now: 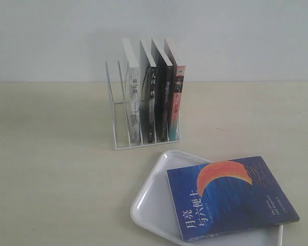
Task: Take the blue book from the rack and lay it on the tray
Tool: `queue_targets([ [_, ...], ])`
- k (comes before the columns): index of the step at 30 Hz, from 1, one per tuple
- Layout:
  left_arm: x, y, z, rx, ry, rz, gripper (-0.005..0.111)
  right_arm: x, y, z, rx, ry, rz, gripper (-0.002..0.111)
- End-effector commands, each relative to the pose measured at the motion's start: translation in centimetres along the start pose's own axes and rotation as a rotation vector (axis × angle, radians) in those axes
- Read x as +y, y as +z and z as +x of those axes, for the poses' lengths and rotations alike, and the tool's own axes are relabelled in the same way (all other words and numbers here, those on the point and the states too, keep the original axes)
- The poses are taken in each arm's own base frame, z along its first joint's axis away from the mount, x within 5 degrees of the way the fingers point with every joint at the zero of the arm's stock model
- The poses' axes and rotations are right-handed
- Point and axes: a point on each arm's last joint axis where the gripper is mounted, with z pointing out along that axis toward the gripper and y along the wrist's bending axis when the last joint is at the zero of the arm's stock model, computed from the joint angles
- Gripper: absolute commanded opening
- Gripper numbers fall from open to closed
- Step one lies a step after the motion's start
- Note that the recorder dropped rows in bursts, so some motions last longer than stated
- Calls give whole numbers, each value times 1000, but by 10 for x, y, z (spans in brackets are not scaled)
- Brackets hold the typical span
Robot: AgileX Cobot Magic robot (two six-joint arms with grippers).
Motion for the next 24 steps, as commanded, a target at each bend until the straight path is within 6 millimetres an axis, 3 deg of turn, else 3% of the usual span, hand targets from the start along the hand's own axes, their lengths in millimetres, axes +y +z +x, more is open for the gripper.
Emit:
queue_targets([
  [1,0,-1,-3,-22,1,-3,5,-19,-14,9,33,146,-75,0],
  [16,0,-1,-3,-22,1,-3,5,-46,-26,7,-72,203,-58,0],
  [21,0,-1,-3,-22,1,-3,5,-49,-24,24,-68,197,-18,0],
  [24,0,-1,-3,-22,1,-3,5,-41,-22,38,-170,211,-60,0],
])
